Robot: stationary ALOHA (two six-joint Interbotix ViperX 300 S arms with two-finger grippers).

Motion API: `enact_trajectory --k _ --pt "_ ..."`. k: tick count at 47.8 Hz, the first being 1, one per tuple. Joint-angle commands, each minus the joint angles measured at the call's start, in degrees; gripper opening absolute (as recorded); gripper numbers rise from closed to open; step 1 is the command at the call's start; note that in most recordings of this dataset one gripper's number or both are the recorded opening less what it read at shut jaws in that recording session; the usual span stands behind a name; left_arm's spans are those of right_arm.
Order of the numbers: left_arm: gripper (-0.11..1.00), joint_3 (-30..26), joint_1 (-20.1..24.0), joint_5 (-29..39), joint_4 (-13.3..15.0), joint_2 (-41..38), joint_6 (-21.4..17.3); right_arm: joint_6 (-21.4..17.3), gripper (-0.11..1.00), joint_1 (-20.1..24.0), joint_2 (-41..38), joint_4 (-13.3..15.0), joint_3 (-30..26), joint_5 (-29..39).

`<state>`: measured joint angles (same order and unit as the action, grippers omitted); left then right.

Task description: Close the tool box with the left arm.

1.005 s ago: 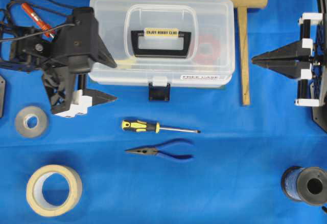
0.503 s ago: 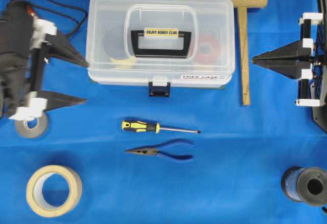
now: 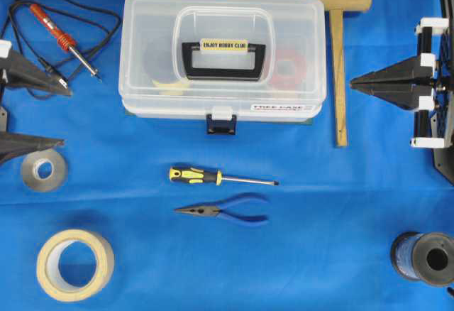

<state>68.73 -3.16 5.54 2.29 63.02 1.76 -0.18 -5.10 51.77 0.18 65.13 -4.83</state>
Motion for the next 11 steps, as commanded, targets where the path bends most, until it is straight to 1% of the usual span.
enact_trajectory --k 1,11 --pt "0.90 3.08 -0.09 -3.16 -0.18 3.16 -0.09 -0.09 0.00 -0.18 -0.18 -0.09 -1.14 -0.35" --pt "0.90 9.14 -0.18 -5.10 -0.09 7.29 -0.26 -0.09 0.00 -0.18 -0.18 -0.09 -1.05 -0.26"
